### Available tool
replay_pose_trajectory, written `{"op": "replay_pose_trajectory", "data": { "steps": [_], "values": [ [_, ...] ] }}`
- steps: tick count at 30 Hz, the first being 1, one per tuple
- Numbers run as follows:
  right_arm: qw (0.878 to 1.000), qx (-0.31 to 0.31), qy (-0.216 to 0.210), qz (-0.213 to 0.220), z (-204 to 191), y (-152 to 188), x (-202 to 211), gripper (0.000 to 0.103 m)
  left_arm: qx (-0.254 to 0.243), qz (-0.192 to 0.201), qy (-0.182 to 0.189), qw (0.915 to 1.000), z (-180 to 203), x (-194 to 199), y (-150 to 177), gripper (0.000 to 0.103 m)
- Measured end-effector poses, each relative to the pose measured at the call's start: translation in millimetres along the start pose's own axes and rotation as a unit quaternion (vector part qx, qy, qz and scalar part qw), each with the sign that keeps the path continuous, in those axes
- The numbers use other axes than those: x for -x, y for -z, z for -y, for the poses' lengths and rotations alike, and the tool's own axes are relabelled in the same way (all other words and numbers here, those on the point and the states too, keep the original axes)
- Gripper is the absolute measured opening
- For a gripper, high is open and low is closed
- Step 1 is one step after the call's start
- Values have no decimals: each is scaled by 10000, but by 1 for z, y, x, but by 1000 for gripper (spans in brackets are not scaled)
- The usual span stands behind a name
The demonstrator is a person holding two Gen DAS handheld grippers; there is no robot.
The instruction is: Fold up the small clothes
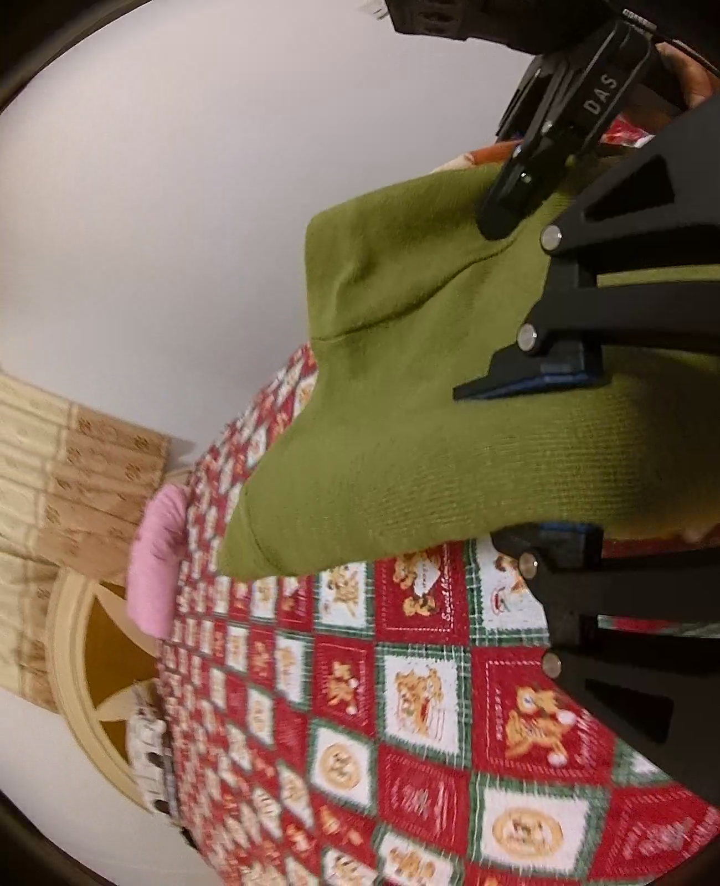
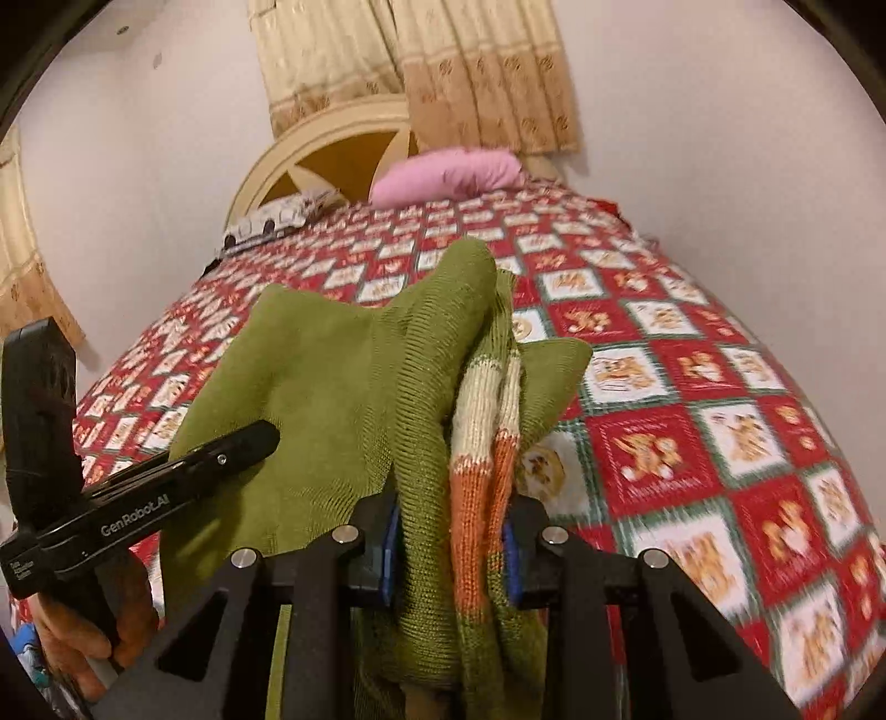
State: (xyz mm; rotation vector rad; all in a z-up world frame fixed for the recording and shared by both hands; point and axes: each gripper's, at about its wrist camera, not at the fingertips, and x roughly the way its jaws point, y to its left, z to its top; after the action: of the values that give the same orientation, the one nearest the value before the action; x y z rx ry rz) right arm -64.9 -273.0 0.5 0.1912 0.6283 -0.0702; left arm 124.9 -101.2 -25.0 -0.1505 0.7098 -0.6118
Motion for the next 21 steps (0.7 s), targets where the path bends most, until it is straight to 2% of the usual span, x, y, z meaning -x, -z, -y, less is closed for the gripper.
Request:
{"op": "replay_pose_trajectory", "data": {
  "steps": [3, 9, 15, 21],
  "values": [
    [9999, -130, 23, 93, -5, 12, 33, 29, -219, 35, -29, 9997, 15, 22, 7, 34],
    [9988, -424, 49, 239, -2, 39, 89, 28, -377, -102, 191, 9991, 35, 48, 22, 34],
    [9972, -424, 465, 404, 15, 65, 144, 28, -744, -244, 544, 9954, 80, 61, 41, 34],
    [9927, -551, 953, 486, 54, 81, 174, 28, -1084, -439, 803, 9899, 132, 44, 54, 34]
  ]
}}
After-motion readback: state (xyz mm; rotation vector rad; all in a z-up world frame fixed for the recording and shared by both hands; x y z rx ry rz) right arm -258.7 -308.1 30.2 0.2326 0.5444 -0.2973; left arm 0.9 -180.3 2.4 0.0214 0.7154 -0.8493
